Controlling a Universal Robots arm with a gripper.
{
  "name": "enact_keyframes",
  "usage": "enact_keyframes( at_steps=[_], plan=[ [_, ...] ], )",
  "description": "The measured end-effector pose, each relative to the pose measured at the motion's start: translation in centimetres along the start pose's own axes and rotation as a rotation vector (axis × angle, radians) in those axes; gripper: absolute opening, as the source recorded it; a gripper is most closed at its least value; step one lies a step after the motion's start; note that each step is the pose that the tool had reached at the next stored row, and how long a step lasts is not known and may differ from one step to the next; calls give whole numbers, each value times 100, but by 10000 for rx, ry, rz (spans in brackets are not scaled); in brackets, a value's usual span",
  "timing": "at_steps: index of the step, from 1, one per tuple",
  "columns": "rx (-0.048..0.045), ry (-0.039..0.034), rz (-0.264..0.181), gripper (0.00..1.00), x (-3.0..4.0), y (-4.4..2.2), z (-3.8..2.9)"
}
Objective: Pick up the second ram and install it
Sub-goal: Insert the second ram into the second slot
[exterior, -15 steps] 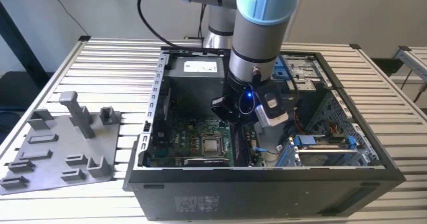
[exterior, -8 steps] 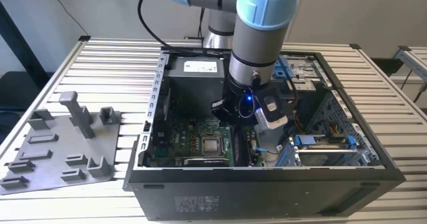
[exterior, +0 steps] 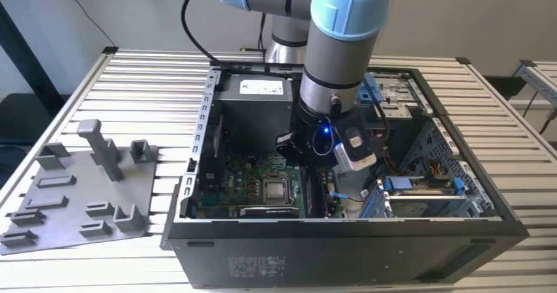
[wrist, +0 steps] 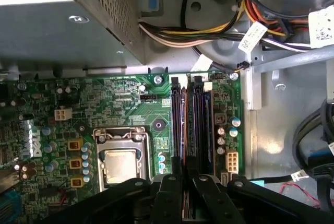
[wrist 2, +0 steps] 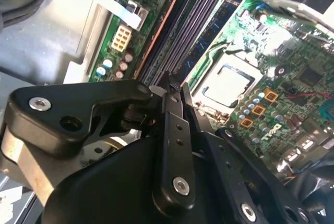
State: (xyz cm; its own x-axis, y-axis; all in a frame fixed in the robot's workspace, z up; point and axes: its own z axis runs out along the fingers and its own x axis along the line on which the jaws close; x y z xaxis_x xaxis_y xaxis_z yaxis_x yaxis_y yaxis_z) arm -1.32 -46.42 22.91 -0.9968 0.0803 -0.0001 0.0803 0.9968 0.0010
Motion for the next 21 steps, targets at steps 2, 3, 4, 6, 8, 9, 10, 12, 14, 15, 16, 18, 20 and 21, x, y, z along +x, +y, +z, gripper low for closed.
enact_keyframes(
  at_steps=[2,3,4,6,8,9,10,12,14,15,16,18,20,21],
  plan=[
    [60,7,-2,14,-3,0,1],
    [62,6,-2,14,-3,0,0],
    [62,6,-2,14,-3,0,1],
    [59,1,-89,14,-3,1,8],
    [57,-32,-277,14,-3,3,20],
    [56,-54,-373,14,-3,4,28],
    [51,-73,-471,14,-3,6,37],
    [13,-80,-500,14,-3,7,40],
    [2,-81,-467,14,-2,14,47],
    [0,-84,-425,14,-2,16,50],
    [0,-88,-370,14,-2,16,55],
    [2,-90,-265,14,-1,24,68],
    [3,-91,-259,14,-1,27,68],
    [3,-90,-259,14,-1,27,69]
  ],
)
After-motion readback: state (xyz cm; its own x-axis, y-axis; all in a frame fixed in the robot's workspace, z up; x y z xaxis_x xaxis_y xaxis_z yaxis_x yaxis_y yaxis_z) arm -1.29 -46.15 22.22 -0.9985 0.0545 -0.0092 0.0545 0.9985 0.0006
